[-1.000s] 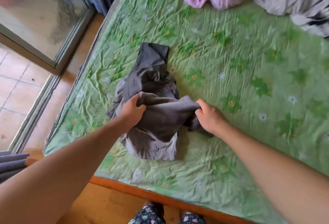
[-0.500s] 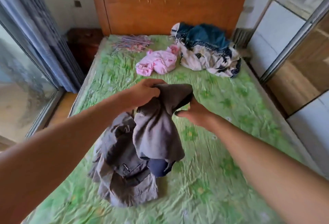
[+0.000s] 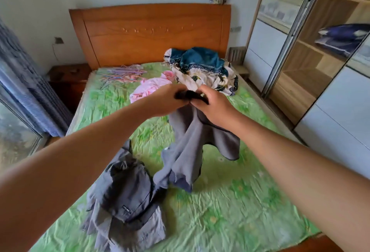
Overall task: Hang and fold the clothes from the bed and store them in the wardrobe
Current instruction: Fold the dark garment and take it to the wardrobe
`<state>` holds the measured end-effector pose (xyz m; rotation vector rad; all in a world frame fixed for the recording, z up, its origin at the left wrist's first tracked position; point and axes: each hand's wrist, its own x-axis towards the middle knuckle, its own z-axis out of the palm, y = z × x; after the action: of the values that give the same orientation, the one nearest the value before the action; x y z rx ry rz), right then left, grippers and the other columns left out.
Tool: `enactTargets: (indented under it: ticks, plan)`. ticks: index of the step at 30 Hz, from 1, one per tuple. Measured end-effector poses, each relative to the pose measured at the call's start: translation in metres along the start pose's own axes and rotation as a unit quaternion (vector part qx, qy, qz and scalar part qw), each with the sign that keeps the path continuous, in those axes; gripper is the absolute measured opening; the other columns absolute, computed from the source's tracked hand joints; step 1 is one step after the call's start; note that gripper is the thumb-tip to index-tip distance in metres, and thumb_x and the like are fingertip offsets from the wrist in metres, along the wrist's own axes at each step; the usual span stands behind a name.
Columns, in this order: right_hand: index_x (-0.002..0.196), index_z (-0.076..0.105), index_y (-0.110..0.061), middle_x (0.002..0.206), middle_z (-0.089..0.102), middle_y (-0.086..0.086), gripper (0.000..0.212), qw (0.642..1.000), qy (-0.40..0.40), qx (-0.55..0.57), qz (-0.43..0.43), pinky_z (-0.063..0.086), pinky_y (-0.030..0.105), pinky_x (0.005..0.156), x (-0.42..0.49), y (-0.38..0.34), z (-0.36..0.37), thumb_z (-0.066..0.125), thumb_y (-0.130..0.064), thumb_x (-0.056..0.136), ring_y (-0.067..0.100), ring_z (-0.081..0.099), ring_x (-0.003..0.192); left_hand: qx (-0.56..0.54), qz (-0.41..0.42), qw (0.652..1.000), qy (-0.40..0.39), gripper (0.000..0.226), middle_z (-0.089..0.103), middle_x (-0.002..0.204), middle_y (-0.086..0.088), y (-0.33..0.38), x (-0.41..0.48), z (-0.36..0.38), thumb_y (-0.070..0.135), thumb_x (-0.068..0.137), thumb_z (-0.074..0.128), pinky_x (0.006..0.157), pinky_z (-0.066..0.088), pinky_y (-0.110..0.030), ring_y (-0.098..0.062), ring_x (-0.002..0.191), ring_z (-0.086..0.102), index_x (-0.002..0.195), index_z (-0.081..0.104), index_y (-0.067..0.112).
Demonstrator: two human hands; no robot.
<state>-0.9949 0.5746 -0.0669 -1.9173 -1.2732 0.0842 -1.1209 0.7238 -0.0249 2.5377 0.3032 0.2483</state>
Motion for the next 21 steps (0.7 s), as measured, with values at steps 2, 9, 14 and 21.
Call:
enactTargets:
  ticks: [2,9,14,21]
  plan:
    - [0.098,0.047,-0.026,0.078,0.061,-0.005,0.033,0.999,0.001,-0.023,0.028,0.036,0.035,0.06,-0.016,0.018,-0.021,0.07,-0.047,0.087,0.019,0.057,0.069,0.054,0.021,0.998,0.033,0.008,0.056,0.079,-0.002,0.017,0.011,0.015,0.015,0.091,0.069,0.07,0.039,-0.035,-0.02,0.077,0.052,0.085,0.065,0.014]
    - [0.101,0.055,-0.021,0.083,0.064,0.005,0.036,0.954,-0.128,-0.172,0.208,0.051,0.036,0.065,-0.109,0.141,-0.085,0.078,-0.031,0.075,0.032,0.067,0.082,-0.016,0.033,0.992,0.123,0.009,0.056,0.073,0.007,0.094,0.043,0.078,0.007,0.088,0.069,0.054,0.031,-0.007,-0.003,0.066,0.047,0.089,0.067,0.016]
    - [0.095,0.06,-0.023,0.076,0.064,0.002,0.038,0.94,0.022,0.086,0.33,0.039,0.028,0.054,-0.146,0.208,-0.134,0.083,-0.013,0.066,0.019,0.062,0.068,0.028,0.02,0.984,0.173,0.013,0.048,0.066,0.013,0.126,0.057,0.121,0.014,0.09,0.069,0.054,0.031,-0.015,0.006,0.06,0.044,0.085,0.06,0.02]
    - [0.075,0.055,-0.023,0.072,0.058,-0.01,0.022,0.954,0.137,0.06,0.259,0.036,0.029,0.059,-0.133,0.243,-0.206,0.074,-0.015,0.081,0.02,0.057,0.073,0.191,-0.055,0.972,0.125,0.025,0.058,0.084,0.001,0.134,0.041,0.144,0.041,0.096,0.061,0.064,0.046,-0.038,-0.025,0.076,0.054,0.102,0.057,0.016]
